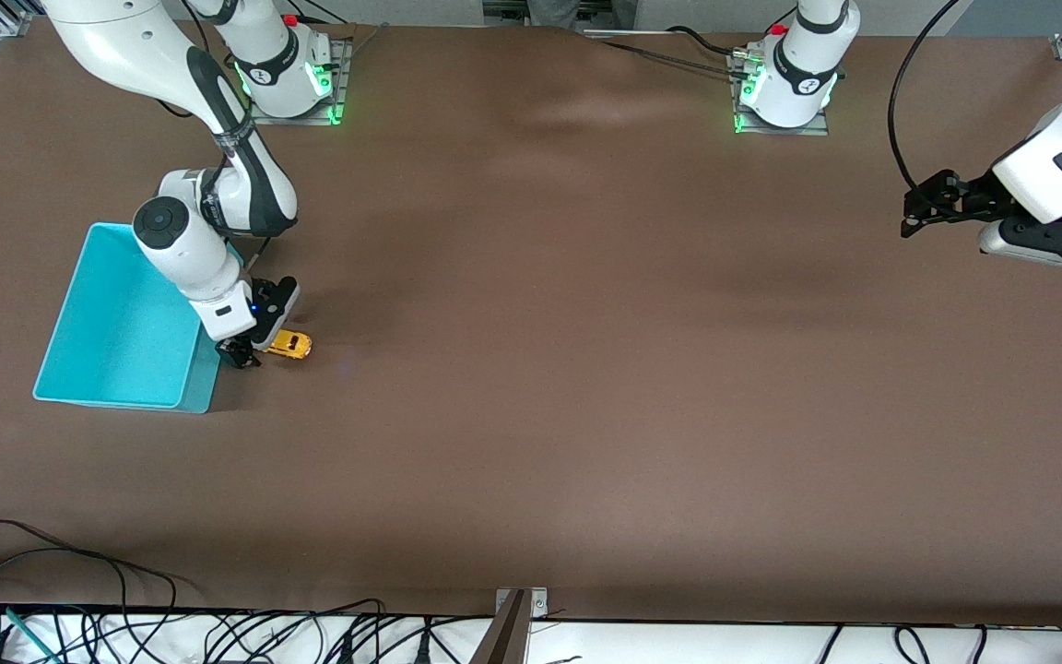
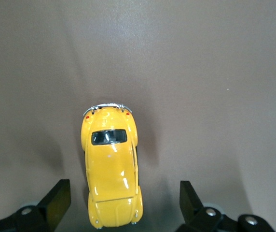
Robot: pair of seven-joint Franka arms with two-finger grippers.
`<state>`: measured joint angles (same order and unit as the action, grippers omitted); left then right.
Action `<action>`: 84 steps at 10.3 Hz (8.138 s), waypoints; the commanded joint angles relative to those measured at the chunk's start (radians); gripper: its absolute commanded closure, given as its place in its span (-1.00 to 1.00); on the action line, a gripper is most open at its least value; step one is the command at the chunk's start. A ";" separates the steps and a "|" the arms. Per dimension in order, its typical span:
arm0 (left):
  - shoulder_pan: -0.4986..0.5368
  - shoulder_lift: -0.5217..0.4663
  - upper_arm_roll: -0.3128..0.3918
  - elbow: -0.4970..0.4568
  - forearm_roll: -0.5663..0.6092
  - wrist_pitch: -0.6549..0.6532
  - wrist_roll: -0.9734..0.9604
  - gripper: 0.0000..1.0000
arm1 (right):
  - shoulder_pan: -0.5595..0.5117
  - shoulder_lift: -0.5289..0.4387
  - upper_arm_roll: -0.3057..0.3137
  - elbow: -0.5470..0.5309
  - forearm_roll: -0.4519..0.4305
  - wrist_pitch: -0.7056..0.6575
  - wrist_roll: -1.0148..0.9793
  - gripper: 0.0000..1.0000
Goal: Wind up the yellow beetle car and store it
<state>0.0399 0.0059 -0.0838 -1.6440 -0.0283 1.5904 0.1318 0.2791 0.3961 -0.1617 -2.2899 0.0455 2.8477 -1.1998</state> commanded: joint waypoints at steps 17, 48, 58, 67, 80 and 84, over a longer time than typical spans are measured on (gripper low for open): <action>-0.002 0.032 -0.011 0.052 0.004 -0.032 -0.003 -1.00 | -0.006 -0.235 0.028 0.064 0.013 -0.378 -0.001 1.00; 0.009 0.042 -0.022 0.052 0.008 -0.046 -0.003 -1.00 | -0.044 -0.080 -0.306 0.298 0.352 -0.711 -0.404 -0.54; 0.011 0.043 -0.020 0.050 0.008 -0.046 -0.003 -1.00 | 0.008 -0.048 -0.305 0.949 0.241 -1.030 0.628 -1.00; 0.011 0.046 -0.020 0.050 0.008 -0.046 -0.003 -1.00 | 0.115 -0.263 -0.305 0.517 0.071 -0.689 0.968 -1.00; 0.011 0.048 -0.019 0.052 0.008 -0.046 -0.003 -1.00 | -0.248 -0.305 0.108 0.583 -0.062 -0.893 1.174 -0.99; 0.011 0.048 -0.019 0.052 0.008 -0.046 -0.003 -1.00 | -0.261 -0.336 0.119 0.526 -0.064 -0.847 1.178 -1.00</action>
<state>0.0499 0.0377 -0.1029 -1.6283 -0.0280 1.5673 0.1318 0.0405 0.0911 -0.0690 -1.7268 0.0022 1.9849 -0.0408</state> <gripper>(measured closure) 0.000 0.004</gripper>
